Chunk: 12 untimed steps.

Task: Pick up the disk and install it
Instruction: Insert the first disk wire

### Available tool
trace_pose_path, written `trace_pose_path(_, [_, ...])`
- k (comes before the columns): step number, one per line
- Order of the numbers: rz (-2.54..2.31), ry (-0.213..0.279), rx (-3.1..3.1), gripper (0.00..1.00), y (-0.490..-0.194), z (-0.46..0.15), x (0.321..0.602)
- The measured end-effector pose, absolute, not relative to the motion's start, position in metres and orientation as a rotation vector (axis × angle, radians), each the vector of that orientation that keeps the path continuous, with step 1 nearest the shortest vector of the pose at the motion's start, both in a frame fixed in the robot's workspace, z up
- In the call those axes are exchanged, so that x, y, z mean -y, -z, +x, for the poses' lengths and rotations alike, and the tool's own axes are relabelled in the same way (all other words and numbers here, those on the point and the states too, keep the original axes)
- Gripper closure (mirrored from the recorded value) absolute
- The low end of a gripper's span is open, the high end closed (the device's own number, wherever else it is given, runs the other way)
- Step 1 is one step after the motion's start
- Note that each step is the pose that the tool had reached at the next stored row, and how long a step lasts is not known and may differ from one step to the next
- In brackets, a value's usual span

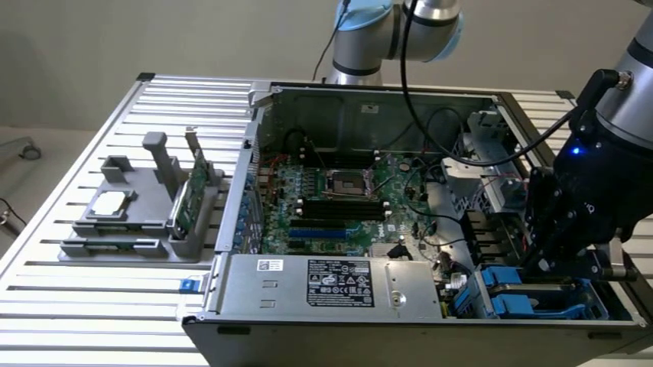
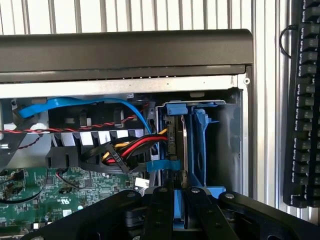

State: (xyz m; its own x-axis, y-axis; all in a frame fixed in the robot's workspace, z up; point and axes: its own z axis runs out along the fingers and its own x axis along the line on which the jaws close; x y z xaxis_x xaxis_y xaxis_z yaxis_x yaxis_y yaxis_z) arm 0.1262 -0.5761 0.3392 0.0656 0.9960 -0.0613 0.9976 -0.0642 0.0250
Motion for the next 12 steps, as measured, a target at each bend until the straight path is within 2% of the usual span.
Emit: trace_pose_path(12, [2.29, 0.045, -2.062, 0.84, -0.3391, 0.1267, 0.5761])
